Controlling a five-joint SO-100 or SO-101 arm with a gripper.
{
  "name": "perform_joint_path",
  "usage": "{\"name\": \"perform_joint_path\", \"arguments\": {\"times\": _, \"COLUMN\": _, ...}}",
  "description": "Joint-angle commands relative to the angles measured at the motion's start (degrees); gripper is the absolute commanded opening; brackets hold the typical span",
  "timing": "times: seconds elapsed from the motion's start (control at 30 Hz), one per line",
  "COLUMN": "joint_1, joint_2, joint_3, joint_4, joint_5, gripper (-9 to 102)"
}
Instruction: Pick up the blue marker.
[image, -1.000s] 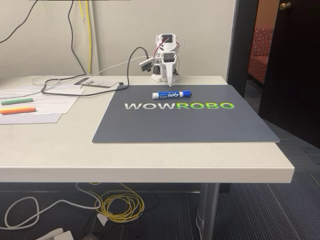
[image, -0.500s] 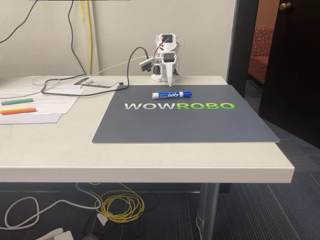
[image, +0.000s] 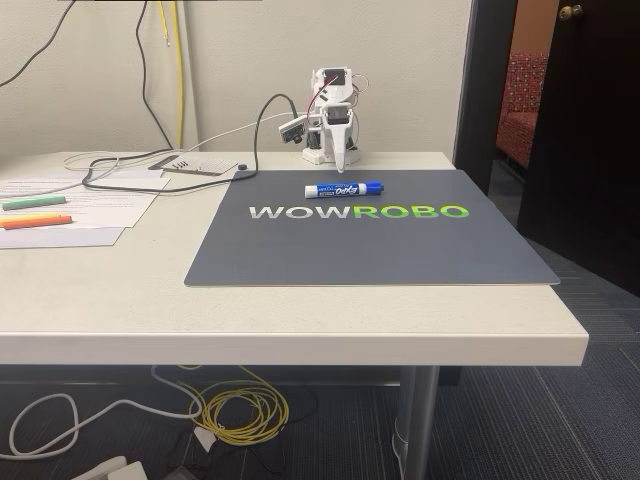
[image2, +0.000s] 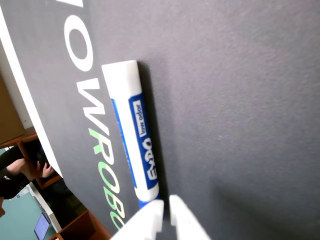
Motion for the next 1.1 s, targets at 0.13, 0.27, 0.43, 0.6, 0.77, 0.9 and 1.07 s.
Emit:
{"name": "perform_joint_path", "arguments": {"times": 0.13, "joint_1": 0.18, "joint_2": 3.52, "joint_3": 0.09, "joint_4": -0.18, "joint_5": 0.35, "gripper": 0}}
{"name": "perform_joint_path", "arguments": {"times": 0.27, "joint_1": 0.18, "joint_2": 3.52, "joint_3": 0.09, "joint_4": -0.18, "joint_5": 0.18, "gripper": 0}}
{"name": "perform_joint_path", "arguments": {"times": 0.43, "joint_1": 0.18, "joint_2": 3.52, "joint_3": 0.09, "joint_4": -0.18, "joint_5": 0.44, "gripper": 0}}
{"name": "perform_joint_path", "arguments": {"times": 0.6, "joint_1": 3.16, "joint_2": 3.43, "joint_3": -0.44, "joint_4": -4.13, "joint_5": -0.26, "gripper": 0}}
{"name": "perform_joint_path", "arguments": {"times": 0.77, "joint_1": 3.96, "joint_2": -5.45, "joint_3": -2.20, "joint_4": -11.69, "joint_5": -5.71, "gripper": 0}}
{"name": "perform_joint_path", "arguments": {"times": 0.9, "joint_1": 3.25, "joint_2": -36.30, "joint_3": -18.37, "joint_4": -15.29, "joint_5": -7.82, "gripper": 0}}
{"name": "perform_joint_path", "arguments": {"times": 1.07, "joint_1": 3.52, "joint_2": -50.54, "joint_3": -26.89, "joint_4": -14.77, "joint_5": -10.81, "gripper": 0}}
